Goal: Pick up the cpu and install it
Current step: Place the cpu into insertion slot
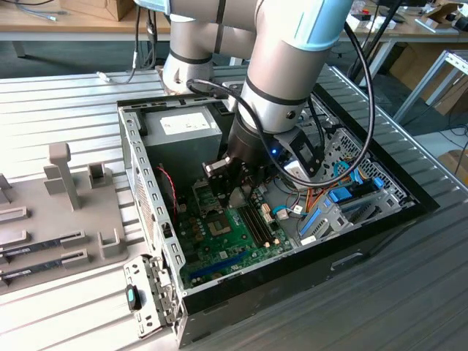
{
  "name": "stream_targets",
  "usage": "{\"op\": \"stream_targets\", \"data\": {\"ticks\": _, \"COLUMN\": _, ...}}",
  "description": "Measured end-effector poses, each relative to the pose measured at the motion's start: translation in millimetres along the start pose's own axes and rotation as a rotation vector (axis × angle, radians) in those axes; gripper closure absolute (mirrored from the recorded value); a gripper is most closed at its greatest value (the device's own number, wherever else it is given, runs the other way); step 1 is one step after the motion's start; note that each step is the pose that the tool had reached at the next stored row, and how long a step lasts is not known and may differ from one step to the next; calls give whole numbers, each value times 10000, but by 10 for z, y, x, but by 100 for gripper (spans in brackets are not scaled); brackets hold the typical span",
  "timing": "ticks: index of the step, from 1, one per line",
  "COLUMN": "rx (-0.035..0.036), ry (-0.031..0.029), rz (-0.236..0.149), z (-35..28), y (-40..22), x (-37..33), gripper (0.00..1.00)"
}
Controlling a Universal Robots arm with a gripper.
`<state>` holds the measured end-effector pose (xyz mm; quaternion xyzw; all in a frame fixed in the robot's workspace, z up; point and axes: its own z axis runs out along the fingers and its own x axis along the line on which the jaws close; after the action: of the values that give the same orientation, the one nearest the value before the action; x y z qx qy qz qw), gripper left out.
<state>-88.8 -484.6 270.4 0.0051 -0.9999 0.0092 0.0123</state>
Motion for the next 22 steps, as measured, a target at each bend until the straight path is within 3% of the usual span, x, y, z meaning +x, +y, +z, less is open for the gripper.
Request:
{"op": "stream_targets", "data": {"ticks": 1, "rx": 20, "ry": 0, "rz": 2, "z": 11, "y": 0, "x": 3, "gripper": 53}}
{"op": "stream_targets", "data": {"ticks": 3, "rx": 150, "ry": 4, "rz": 108, "z": 43, "y": 1, "x": 14, "gripper": 53}}
{"op": "stream_targets", "data": {"ticks": 8, "rx": 314, "ry": 14, "rz": 452, "z": 97, "y": 3, "x": 29, "gripper": 53}}
{"op": "stream_targets", "data": {"ticks": 15, "rx": 322, "ry": 17, "rz": 552, "z": 218, "y": 15, "x": 38, "gripper": 53}}
{"op": "stream_targets", "data": {"ticks": 18, "rx": 326, "ry": 12, "rz": 391, "z": 248, "y": 16, "x": 38, "gripper": 53}}
{"op": "stream_targets", "data": {"ticks": 22, "rx": 330, "ry": 6, "rz": 248, "z": 338, "y": 26, "x": 49, "gripper": 53}}
